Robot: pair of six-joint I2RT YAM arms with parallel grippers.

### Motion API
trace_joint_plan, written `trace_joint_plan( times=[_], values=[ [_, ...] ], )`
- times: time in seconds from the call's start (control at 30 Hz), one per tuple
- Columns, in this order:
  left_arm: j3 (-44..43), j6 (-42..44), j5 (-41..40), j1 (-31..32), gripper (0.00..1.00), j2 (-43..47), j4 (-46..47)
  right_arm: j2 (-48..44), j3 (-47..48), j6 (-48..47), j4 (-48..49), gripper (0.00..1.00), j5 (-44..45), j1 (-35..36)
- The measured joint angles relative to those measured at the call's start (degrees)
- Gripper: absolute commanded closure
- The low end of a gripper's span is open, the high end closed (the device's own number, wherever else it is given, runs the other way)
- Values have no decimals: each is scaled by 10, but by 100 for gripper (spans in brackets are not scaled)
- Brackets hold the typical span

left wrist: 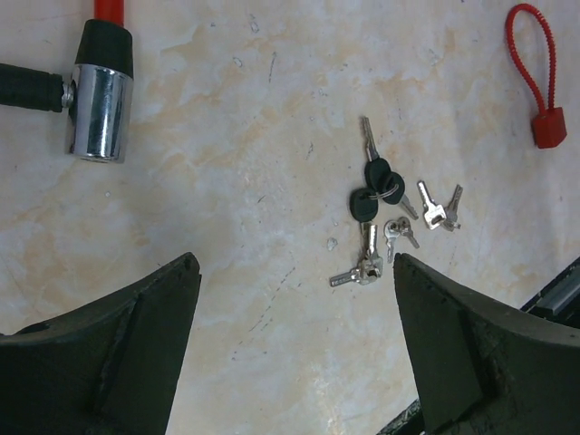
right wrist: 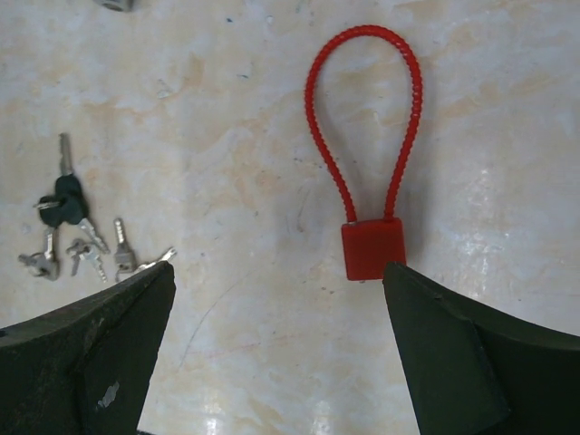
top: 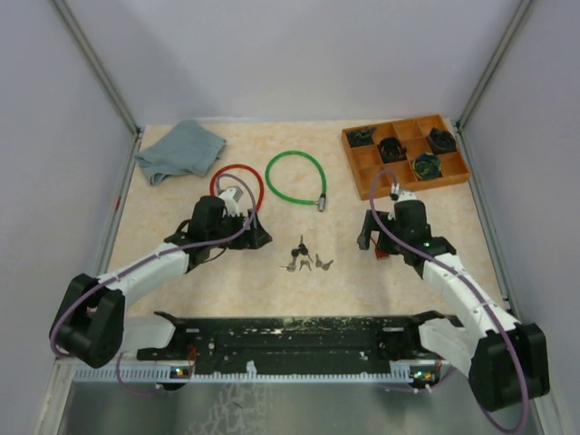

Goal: Unlock with the key
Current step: Move the lock to the center of the board.

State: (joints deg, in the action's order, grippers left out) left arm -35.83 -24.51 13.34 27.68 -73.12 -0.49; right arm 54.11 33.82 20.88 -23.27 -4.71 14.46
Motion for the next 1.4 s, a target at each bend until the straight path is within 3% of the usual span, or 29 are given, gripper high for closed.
trace_joint_plan(
  times=[0.33, 0.83, 1.13, 1.23, 1.4],
  values=[
    [51, -35, 38, 2, 6, 15, 87, 110, 0, 4, 16, 11, 77, 0],
    [66, -55, 75, 2, 6, 7, 136, 216, 17, -2, 40, 48, 96, 1],
    [82, -83, 111, 2, 6, -12, 167, 241, 34, -6, 40, 77, 109, 34],
    [93, -99, 124, 2, 6, -12, 187, 239, 34, -7, 39, 83, 112, 51],
    [113, -130, 149, 2, 7, -12, 225, 219, 34, -7, 35, 85, 112, 91]
  ],
)
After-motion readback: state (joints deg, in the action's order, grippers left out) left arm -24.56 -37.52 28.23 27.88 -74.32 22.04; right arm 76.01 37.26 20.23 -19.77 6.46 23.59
